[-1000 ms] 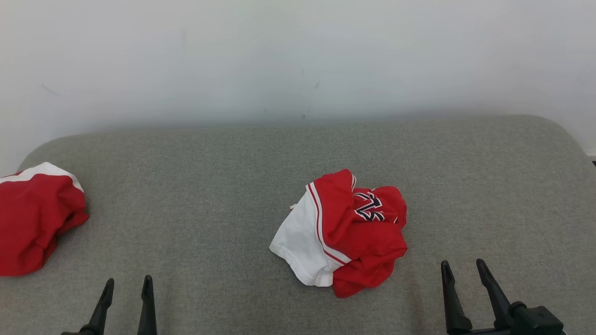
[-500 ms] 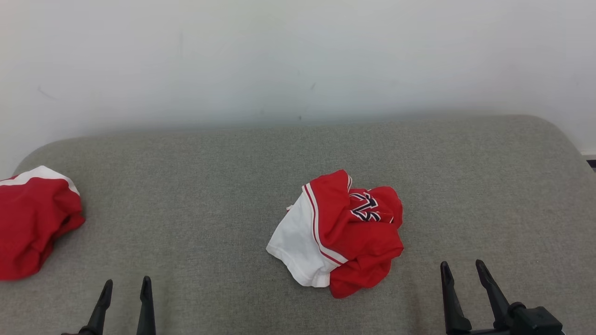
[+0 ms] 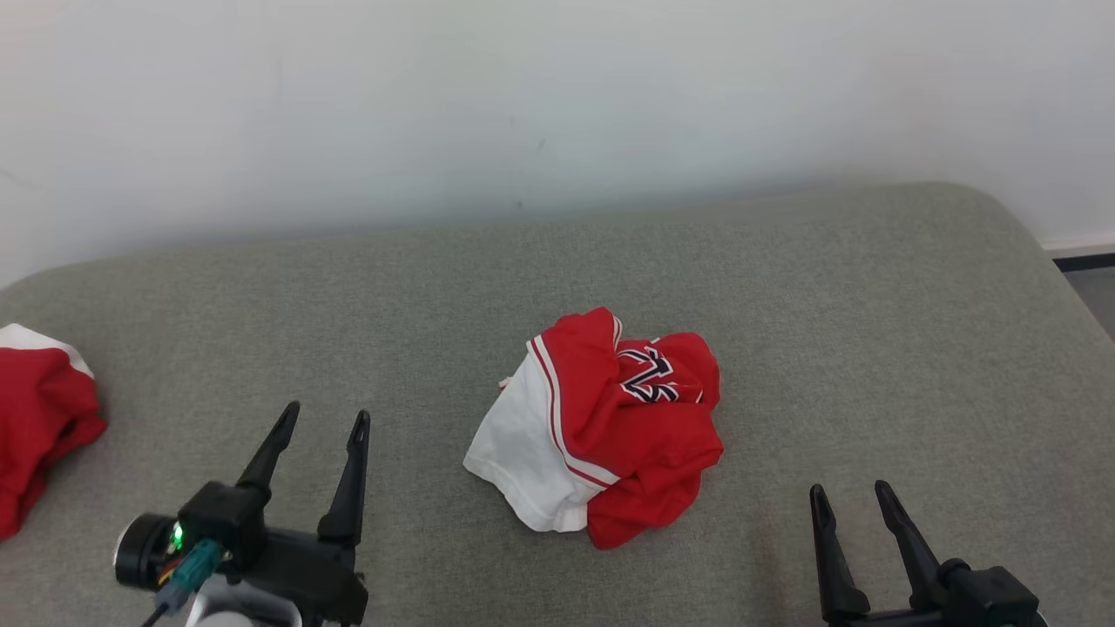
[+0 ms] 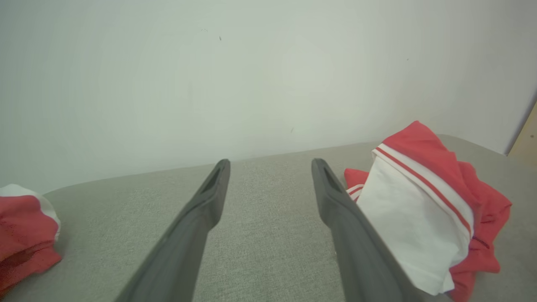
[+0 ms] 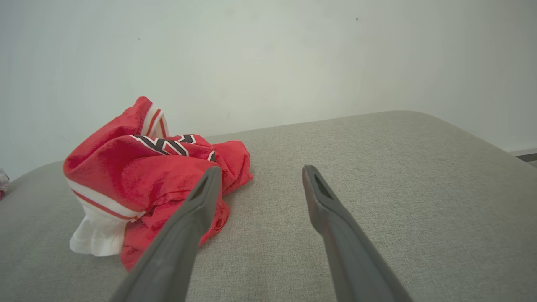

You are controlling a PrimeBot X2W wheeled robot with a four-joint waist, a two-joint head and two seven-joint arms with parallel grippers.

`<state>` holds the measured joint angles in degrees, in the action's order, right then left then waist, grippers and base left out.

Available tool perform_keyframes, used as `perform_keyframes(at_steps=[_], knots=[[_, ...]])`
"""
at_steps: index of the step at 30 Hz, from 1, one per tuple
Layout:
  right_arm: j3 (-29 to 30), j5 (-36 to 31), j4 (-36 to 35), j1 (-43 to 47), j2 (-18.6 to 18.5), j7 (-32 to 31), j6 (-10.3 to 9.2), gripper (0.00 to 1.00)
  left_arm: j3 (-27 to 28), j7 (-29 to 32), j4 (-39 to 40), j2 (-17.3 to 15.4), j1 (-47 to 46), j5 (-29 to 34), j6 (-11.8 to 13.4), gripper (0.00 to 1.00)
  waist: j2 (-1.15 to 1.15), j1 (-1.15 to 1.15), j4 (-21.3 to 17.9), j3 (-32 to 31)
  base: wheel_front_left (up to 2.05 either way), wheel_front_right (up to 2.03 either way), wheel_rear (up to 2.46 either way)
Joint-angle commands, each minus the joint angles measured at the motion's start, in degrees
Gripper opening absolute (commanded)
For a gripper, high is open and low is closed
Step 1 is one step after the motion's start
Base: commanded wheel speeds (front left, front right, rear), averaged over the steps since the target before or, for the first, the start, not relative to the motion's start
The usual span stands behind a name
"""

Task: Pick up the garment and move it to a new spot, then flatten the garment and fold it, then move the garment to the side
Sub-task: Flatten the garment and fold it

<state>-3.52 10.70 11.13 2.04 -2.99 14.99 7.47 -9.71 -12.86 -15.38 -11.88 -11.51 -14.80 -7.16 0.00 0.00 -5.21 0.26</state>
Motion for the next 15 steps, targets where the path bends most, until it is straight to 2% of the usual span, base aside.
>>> perform_keyframes(at_steps=[1, 8, 15], knots=[[-0.1, 0.3, -0.2, -0.7, -0.1, 0.3, 0.05, 1.00, -0.7, 0.1, -0.5, -0.7, -1.8, -0.5, -0.4, 1.00, 0.00, 0.00, -2.0, 2.1, 0.00, 0.00, 0.00], [0.8, 0.8, -0.7, -2.1, 0.0, 0.3, 0.05, 1.00, -9.1, 1.6, -5.3, -4.3, -10.6, -3.5, -0.3, 1.00, 0.00, 0.00, -5.9, 6.4, 0.00, 0.00, 0.00], [1.0, 1.8, -0.7, -3.2, 0.1, 0.3, 0.05, 1.00, -16.3, 2.5, -11.2, -7.2, -14.9, -7.5, -0.3, 1.00, 0.00, 0.00, -8.4, 8.9, 0.00, 0.00, 0.00]])
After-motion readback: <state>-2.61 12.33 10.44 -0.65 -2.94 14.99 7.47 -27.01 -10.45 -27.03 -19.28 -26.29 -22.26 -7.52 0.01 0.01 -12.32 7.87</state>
